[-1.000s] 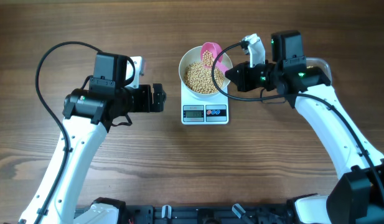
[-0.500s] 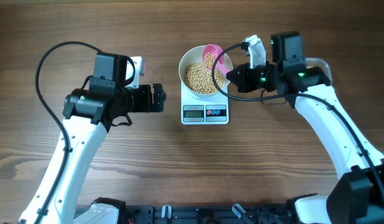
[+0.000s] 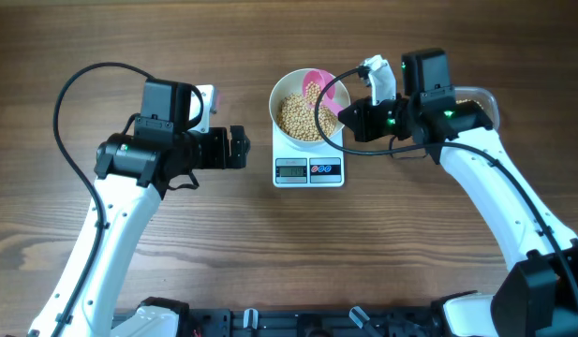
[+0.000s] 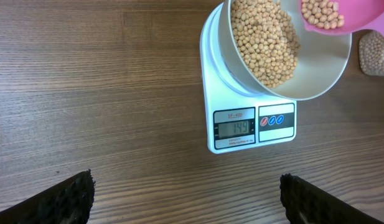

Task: Scoop item into bowl and weigh 150g on scale

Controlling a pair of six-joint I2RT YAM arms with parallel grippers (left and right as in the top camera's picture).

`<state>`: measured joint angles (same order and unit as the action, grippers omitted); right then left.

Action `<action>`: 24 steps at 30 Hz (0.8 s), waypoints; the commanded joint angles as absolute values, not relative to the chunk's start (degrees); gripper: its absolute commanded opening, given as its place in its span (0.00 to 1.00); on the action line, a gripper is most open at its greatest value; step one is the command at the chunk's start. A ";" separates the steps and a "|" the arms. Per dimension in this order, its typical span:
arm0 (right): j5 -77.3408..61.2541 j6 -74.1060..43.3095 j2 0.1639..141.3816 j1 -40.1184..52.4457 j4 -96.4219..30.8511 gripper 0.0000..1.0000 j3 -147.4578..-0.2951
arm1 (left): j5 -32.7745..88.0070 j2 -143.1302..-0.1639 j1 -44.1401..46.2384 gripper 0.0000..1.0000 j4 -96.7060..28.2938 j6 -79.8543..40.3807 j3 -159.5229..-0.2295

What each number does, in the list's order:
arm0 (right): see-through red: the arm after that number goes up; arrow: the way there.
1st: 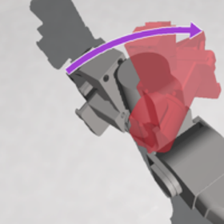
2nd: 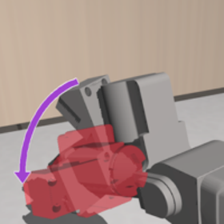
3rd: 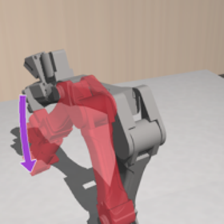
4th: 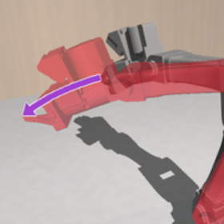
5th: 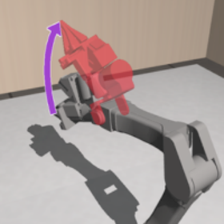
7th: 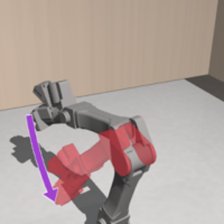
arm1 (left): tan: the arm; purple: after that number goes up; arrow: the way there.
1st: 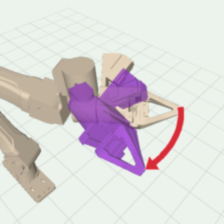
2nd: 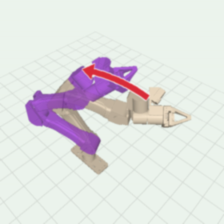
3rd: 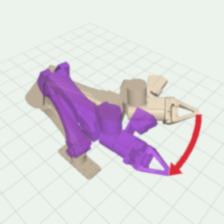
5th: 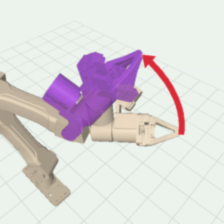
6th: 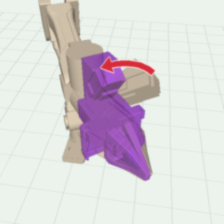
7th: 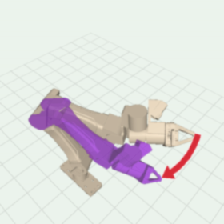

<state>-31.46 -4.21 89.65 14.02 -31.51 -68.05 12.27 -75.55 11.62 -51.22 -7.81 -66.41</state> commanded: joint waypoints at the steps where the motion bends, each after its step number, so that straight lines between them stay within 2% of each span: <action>1: -31.31 -3.14 88.77 14.24 -31.14 0.04 -69.54 | 12.12 -75.55 11.29 1.00 -51.20 -8.10 -67.51; 13: -28.88 -0.23 88.66 14.24 -31.70 0.04 -69.54 | 12.12 -75.55 11.29 1.00 -51.22 -8.10 -67.51; 18: -31.88 -1.72 88.42 14.24 -30.20 0.04 -69.54 | 12.12 -75.55 11.29 1.00 -51.22 -8.10 -67.51; 21: -28.03 -1.02 88.68 14.24 -31.44 0.04 -69.54 | 12.12 -75.55 11.29 1.00 -51.22 -8.10 -67.51; 24: -31.51 -1.76 88.25 14.26 -30.02 0.04 -69.54 | 12.12 -75.55 11.29 1.00 -51.22 -8.10 -67.51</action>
<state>-29.39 -1.63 89.65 14.02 -31.38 -68.07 12.27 -75.55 11.62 -51.24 -7.81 -66.41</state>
